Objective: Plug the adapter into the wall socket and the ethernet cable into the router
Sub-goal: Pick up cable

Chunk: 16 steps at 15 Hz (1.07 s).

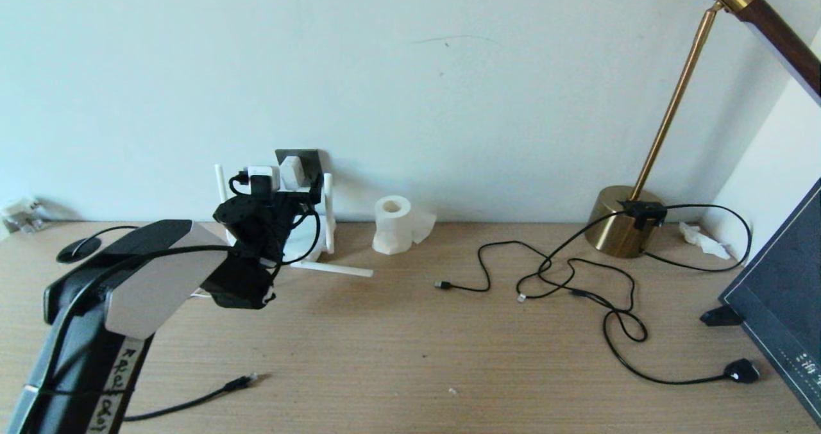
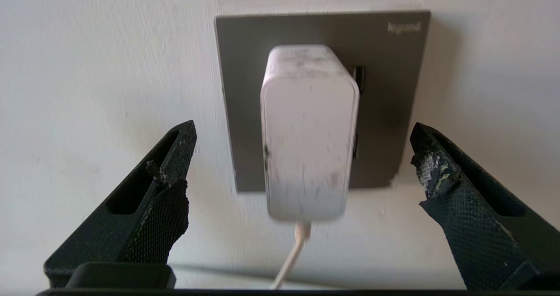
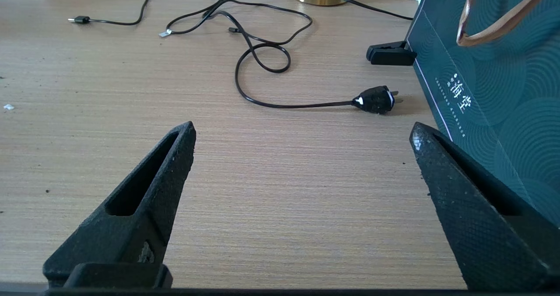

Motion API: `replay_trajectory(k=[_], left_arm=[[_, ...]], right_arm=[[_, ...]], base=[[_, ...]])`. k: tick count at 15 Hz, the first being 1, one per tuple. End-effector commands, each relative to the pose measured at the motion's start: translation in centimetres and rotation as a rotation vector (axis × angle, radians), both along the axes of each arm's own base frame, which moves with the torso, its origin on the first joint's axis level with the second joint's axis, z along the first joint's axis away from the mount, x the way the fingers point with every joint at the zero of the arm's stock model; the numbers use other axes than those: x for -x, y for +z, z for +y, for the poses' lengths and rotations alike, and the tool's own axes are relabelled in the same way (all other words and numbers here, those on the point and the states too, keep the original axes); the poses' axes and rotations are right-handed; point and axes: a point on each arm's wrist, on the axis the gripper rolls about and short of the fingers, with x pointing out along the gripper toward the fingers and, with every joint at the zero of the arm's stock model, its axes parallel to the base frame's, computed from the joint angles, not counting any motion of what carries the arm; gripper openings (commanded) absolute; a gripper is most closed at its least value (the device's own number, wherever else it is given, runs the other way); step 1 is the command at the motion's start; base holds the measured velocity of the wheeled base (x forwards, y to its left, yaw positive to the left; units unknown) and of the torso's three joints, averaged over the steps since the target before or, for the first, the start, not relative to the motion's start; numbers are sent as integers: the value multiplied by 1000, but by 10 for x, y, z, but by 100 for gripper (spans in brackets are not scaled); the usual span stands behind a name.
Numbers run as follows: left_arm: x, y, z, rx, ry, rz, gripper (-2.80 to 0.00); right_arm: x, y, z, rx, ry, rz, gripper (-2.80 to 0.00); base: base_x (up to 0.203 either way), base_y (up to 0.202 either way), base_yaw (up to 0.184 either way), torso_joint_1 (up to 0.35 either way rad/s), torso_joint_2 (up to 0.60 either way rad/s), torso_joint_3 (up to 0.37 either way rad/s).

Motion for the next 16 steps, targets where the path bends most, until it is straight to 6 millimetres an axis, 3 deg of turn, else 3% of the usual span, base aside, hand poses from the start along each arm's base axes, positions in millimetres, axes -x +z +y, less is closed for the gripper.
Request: replay_trajectory(k=[1,5,12,14,16], left_arm=[[17,24,2,-2,-8,-10,0],[66,34,7,-40,-69,111,0],[158,85,26,-69,-111,317,0],[193,104,33,-78,-140,434,0],[231,107,41,-115,-169,606,0]], right_arm=[[0,0,0,1,0,2,0],[0,0,0,1,0,1,0],[0,0,0,1,0,1,0],[0,0,0,1,0,1,0],[0,0,0,1,0,0,0]], base=[[0,0,0,0,0,0],[0,0,0,0,0,0],[0,0,0,0,0,0],[0,0,0,0,0,0],[0,0,0,0,0,0]])
